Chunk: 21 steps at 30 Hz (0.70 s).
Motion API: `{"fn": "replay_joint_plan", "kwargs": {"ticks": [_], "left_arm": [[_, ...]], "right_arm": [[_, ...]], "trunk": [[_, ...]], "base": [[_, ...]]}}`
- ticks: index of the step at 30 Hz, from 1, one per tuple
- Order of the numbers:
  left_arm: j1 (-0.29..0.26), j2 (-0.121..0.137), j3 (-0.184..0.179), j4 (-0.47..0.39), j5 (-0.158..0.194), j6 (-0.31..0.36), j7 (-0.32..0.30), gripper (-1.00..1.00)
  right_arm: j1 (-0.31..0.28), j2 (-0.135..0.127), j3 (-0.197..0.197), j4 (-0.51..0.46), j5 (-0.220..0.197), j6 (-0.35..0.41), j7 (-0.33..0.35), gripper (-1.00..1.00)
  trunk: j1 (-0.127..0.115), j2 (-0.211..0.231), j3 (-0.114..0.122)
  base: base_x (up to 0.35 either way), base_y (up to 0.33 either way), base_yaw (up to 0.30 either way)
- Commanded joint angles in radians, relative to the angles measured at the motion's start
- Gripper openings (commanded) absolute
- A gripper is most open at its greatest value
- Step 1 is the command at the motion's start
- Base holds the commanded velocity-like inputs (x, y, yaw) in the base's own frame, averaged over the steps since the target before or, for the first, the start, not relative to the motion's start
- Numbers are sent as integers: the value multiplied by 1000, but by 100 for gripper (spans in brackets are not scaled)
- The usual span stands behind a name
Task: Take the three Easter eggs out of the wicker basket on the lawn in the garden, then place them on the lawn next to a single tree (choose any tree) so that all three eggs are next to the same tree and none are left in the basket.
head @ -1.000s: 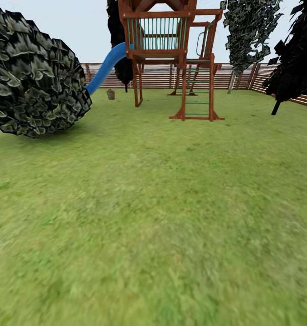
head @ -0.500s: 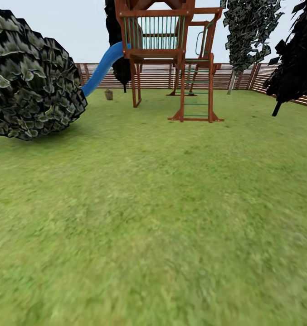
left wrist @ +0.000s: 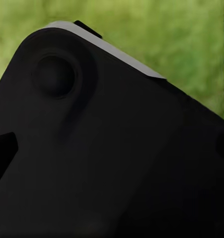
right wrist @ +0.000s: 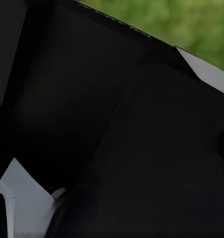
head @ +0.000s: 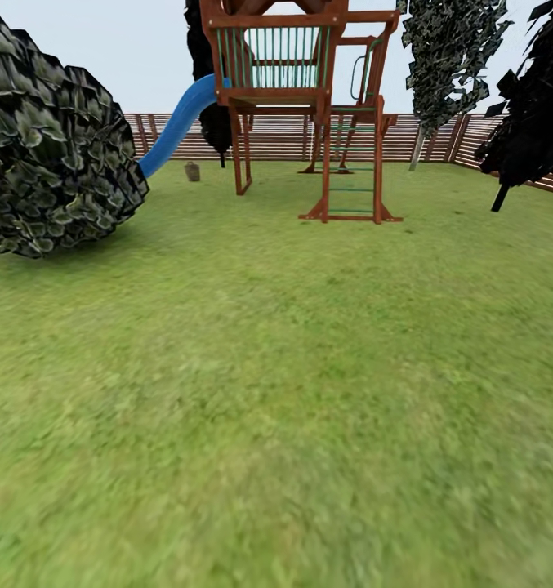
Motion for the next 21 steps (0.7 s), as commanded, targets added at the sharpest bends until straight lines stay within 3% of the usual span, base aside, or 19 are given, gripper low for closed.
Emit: {"fn": "replay_joint_plan", "kwargs": {"ticks": [1, 21], "left_arm": [[0, 0, -3, 0, 4, -4, 2, 100], [0, 0, -3, 0, 4, -3, 2, 100]], "right_arm": [[0, 0, -2, -3, 10, 5, 4, 100], [0, 0, -2, -1, 10, 5, 4, 100]], "trunk": [[1, 0, -1], [1, 0, -1]], "base": [[328, -185, 0], [328, -185, 0]]}}
